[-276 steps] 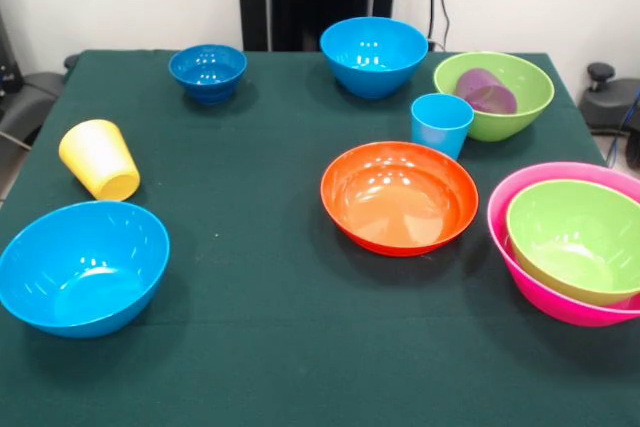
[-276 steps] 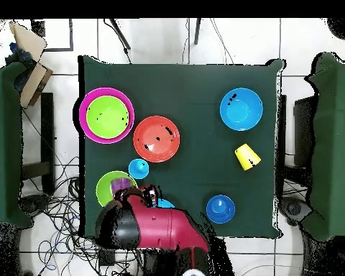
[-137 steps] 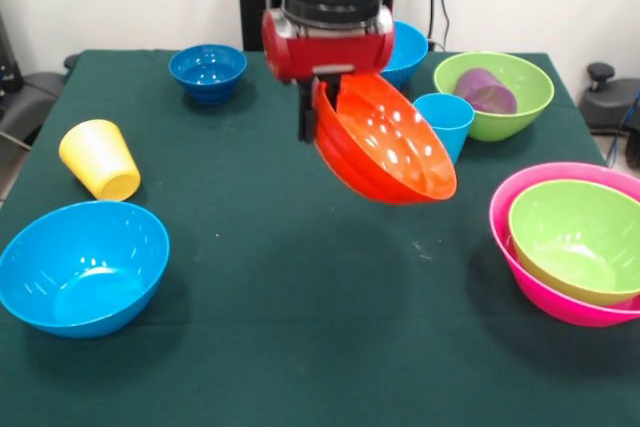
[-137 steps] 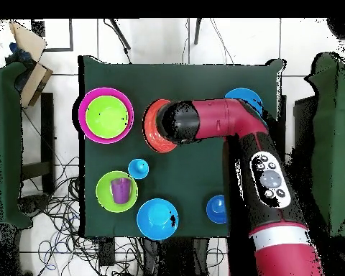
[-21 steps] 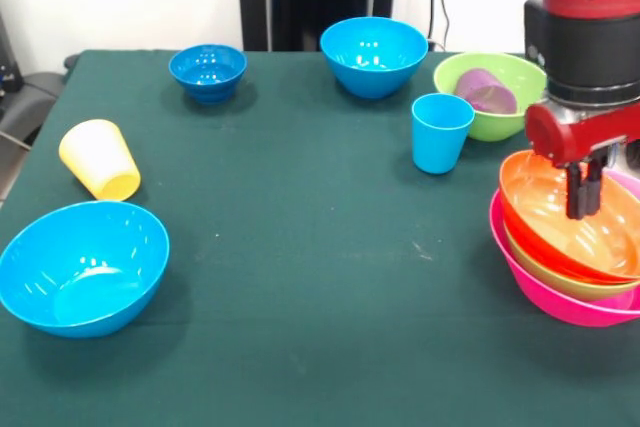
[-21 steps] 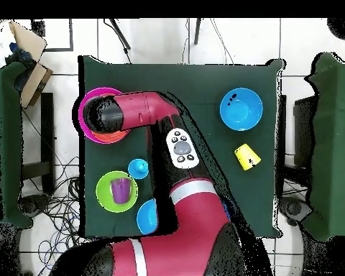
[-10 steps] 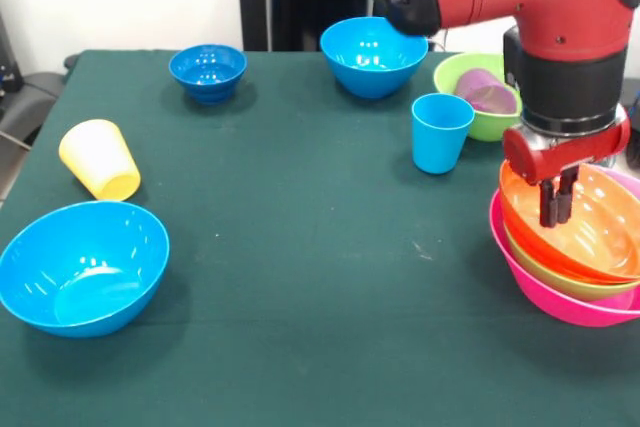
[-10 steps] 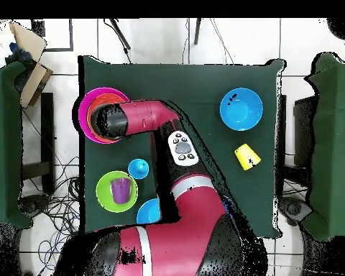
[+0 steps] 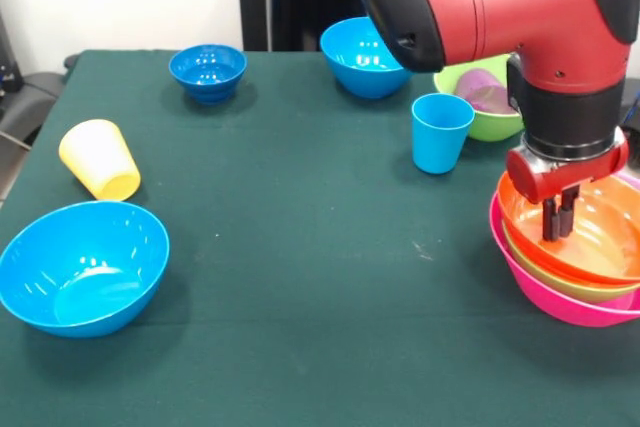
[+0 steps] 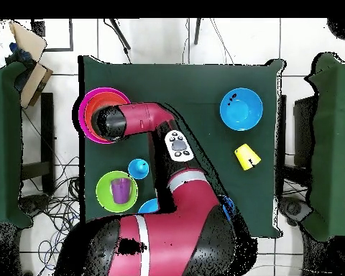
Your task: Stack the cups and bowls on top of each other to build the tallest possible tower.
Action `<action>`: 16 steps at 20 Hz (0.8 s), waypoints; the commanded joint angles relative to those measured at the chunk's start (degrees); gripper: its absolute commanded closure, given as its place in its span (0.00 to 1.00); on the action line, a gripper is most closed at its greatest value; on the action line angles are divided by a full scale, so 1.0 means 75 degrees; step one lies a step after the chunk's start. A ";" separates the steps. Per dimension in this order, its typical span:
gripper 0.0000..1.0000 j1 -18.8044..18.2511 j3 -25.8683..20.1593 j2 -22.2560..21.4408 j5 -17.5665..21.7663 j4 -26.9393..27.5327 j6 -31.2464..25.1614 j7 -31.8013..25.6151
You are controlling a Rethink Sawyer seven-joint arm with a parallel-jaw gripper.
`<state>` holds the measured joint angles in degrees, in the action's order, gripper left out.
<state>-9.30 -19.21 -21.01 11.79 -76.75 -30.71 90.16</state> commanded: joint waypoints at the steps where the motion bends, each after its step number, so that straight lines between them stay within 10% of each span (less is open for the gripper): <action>1: 1.00 0.0202 0.0147 0.0701 0.0189 0.0715 -0.0303 0.0470; 16: 1.00 0.0751 0.1470 0.0261 0.0323 0.0571 -0.0838 0.0994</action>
<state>-4.63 -14.37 -20.47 11.71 -73.64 -30.68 90.16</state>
